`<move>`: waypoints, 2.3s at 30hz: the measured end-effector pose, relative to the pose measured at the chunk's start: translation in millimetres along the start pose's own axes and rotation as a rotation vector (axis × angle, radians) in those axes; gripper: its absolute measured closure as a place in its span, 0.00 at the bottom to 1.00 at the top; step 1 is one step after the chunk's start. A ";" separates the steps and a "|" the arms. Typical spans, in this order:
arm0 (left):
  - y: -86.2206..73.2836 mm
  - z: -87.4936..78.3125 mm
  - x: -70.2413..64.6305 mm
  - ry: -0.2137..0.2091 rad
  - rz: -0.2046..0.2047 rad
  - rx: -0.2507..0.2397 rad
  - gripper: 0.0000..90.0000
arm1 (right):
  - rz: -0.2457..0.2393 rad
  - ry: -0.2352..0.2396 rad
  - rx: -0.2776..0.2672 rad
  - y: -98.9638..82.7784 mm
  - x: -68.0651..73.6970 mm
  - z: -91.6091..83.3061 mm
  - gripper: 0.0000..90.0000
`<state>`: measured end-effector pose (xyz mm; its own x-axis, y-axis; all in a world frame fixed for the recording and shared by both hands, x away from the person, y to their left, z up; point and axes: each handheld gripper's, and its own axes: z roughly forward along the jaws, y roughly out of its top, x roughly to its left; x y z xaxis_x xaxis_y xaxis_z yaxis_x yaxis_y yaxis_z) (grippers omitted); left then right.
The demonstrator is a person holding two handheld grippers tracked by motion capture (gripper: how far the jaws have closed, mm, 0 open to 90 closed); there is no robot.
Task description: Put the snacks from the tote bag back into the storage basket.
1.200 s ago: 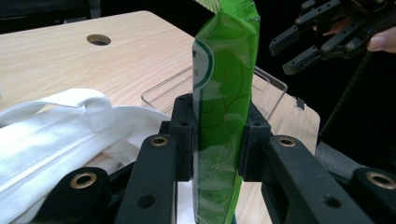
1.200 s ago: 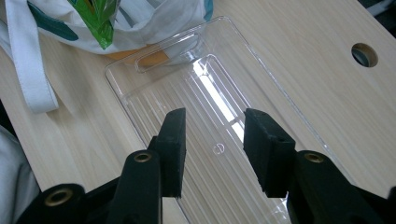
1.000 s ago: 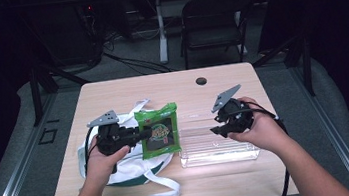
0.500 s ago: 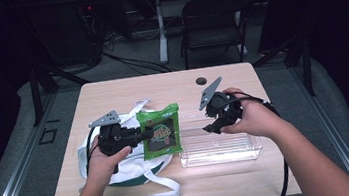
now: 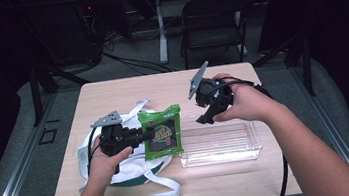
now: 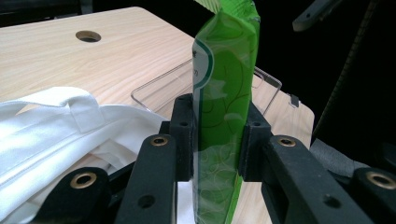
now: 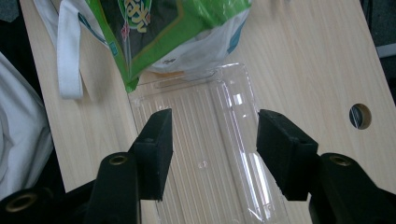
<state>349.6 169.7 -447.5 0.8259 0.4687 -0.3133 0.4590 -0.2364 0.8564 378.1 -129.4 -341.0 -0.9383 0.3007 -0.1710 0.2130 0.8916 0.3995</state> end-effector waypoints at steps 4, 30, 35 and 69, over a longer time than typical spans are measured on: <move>-0.3 1.2 -0.5 -0.002 0.001 -0.002 0.81 | -0.021 -0.004 0.004 9.6 -0.4 -4.3 0.50; 1.0 4.5 -6.7 -0.023 0.029 0.006 0.81 | -0.193 0.007 0.029 71.0 16.2 5.0 0.45; 1.6 5.4 -9.4 -0.031 0.036 0.003 0.81 | -0.218 0.021 0.056 77.1 19.7 12.4 0.45; 3.0 10.1 -19.5 -0.073 0.074 -0.002 0.81 | -0.242 0.179 0.184 84.5 30.6 50.6 0.51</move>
<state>338.2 151.3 -443.0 0.8793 0.3865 -0.2782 0.3953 -0.2667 0.8790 381.2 -27.7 -358.0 -0.9970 0.0236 -0.0736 0.0088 0.9809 0.1946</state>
